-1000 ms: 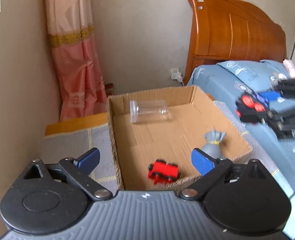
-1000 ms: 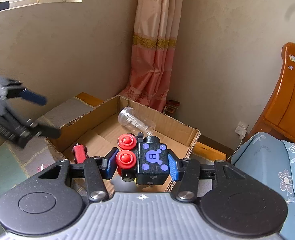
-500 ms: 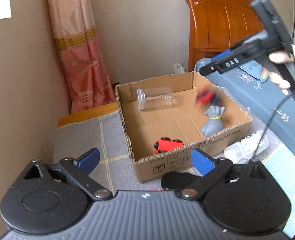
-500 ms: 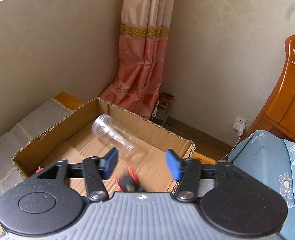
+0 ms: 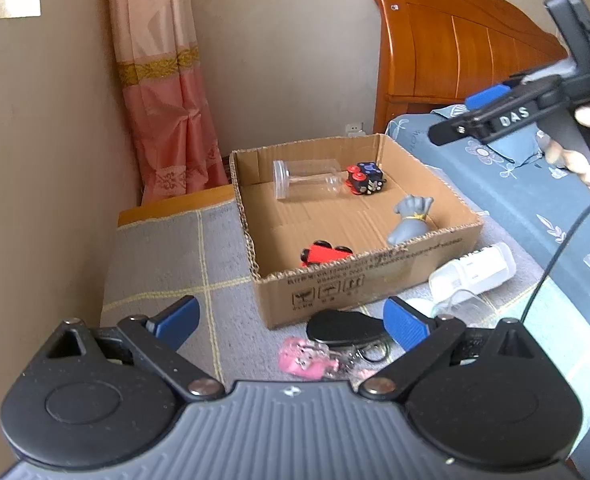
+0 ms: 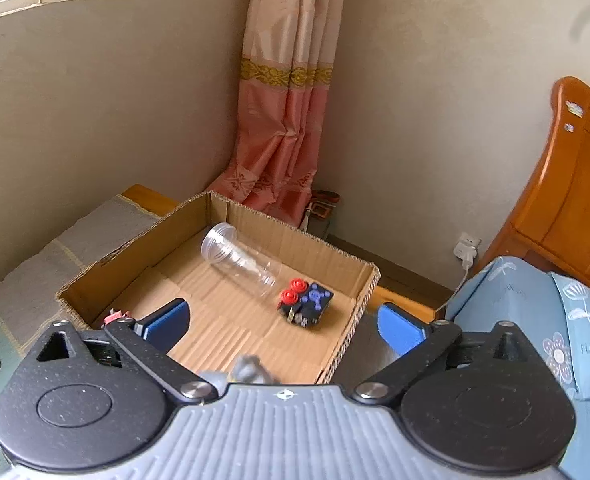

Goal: Organize rigid objects
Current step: 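Move the left tool to the capsule bottle while the right tool approaches the clear square container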

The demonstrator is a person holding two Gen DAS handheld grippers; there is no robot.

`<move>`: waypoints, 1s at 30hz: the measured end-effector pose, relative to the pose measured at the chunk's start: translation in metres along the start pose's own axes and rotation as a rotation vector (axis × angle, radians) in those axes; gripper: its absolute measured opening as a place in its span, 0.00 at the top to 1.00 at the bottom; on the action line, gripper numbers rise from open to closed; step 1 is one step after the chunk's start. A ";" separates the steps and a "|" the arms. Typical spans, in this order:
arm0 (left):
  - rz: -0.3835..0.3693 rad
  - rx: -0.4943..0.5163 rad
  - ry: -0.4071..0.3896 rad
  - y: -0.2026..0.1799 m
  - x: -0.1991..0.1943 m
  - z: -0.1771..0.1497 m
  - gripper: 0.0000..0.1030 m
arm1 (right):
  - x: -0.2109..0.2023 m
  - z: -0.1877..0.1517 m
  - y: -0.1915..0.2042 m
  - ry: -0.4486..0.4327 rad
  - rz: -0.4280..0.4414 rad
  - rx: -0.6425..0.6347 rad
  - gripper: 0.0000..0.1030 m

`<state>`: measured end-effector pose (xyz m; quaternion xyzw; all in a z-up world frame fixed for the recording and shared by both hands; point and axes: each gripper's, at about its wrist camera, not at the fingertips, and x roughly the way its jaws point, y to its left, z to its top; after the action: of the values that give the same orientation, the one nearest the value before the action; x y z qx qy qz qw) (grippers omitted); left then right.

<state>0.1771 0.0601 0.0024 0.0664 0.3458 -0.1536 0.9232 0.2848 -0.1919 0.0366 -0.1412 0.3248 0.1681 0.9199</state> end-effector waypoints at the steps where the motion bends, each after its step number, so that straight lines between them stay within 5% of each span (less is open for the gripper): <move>1: 0.003 -0.006 0.001 -0.001 -0.002 -0.003 0.05 | -0.004 -0.004 0.002 0.002 0.002 0.005 0.00; 16: -0.043 -0.067 0.078 -0.009 -0.005 -0.055 0.05 | -0.025 -0.077 0.053 0.076 -0.038 0.071 0.00; 30: -0.026 -0.109 0.095 0.003 -0.005 -0.087 0.05 | 0.013 -0.094 0.106 0.147 -0.145 0.185 0.00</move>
<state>0.1210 0.0843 -0.0602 0.0189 0.3981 -0.1431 0.9059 0.2003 -0.1275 -0.0581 -0.0911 0.3942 0.0596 0.9126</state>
